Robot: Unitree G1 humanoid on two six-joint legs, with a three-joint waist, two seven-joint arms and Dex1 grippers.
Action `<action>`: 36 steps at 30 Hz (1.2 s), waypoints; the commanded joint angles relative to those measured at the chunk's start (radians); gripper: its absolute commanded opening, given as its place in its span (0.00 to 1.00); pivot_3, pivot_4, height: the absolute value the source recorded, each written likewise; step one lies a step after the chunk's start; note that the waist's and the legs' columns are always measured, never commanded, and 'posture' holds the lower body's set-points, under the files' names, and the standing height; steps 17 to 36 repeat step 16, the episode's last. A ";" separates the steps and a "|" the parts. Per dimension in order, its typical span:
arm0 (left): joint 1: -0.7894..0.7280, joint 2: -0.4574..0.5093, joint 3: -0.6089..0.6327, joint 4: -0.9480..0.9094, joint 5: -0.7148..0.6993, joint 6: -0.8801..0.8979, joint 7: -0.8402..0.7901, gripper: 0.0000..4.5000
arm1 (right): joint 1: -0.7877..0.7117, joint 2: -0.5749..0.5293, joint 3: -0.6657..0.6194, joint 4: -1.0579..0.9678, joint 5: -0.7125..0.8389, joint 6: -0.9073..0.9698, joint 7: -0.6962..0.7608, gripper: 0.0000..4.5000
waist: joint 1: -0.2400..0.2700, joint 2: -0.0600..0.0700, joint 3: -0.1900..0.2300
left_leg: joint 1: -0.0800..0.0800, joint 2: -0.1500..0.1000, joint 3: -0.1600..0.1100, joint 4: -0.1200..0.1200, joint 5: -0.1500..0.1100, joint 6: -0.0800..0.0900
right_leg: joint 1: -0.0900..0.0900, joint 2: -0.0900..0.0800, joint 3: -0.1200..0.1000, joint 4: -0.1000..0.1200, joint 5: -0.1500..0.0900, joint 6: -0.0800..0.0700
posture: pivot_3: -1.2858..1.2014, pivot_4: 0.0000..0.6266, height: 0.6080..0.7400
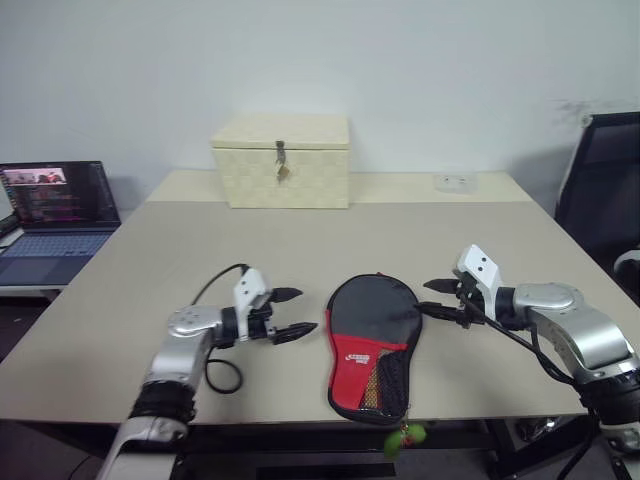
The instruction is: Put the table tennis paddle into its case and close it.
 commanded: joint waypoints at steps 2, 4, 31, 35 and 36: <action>0.072 0.047 0.081 -0.211 -0.078 0.099 0.094 1.00 | -0.059 0.017 -0.014 0.137 -0.047 -0.151 0.059 0.62 | 0.015 0.001 0.002 | 0.000 -0.001 0.000 0.001 0.000 0.000 | 0.000 -0.001 0.000 0.000 0.000 0.000 | 0.52 0.24 1.00; 0.085 0.065 0.098 -0.260 -0.102 0.126 0.118 1.00 | -0.064 0.009 -0.025 0.177 -0.056 -0.179 0.083 0.62 | 0.018 0.001 0.002 | -0.001 -0.003 -0.001 0.001 0.000 0.000 | 0.001 -0.003 -0.001 0.000 0.000 0.000 | 0.52 0.24 1.00; 0.069 0.050 0.065 -0.326 -0.118 0.166 0.222 1.00 | -0.004 -0.080 -0.090 0.203 -0.076 -0.194 0.120 0.62 | 0.003 0.003 0.003 | 0.000 -0.003 0.002 -0.001 -0.001 0.001 | 0.000 -0.003 0.000 -0.001 0.000 0.000 | 0.52 0.24 1.00; 0.069 0.050 0.065 -0.326 -0.118 0.166 0.222 1.00 | -0.004 -0.080 -0.090 0.203 -0.076 -0.194 0.120 0.62 | 0.003 0.003 0.003 | 0.000 -0.003 0.002 -0.001 -0.001 0.001 | 0.000 -0.003 0.000 -0.001 0.000 0.000 | 0.52 0.24 1.00; 0.069 0.050 0.065 -0.326 -0.118 0.166 0.222 1.00 | -0.004 -0.080 -0.090 0.203 -0.076 -0.194 0.120 0.62 | 0.003 0.003 0.003 | 0.000 -0.003 0.002 -0.001 -0.001 0.001 | 0.000 -0.003 0.000 -0.001 0.000 0.000 | 0.52 0.24 1.00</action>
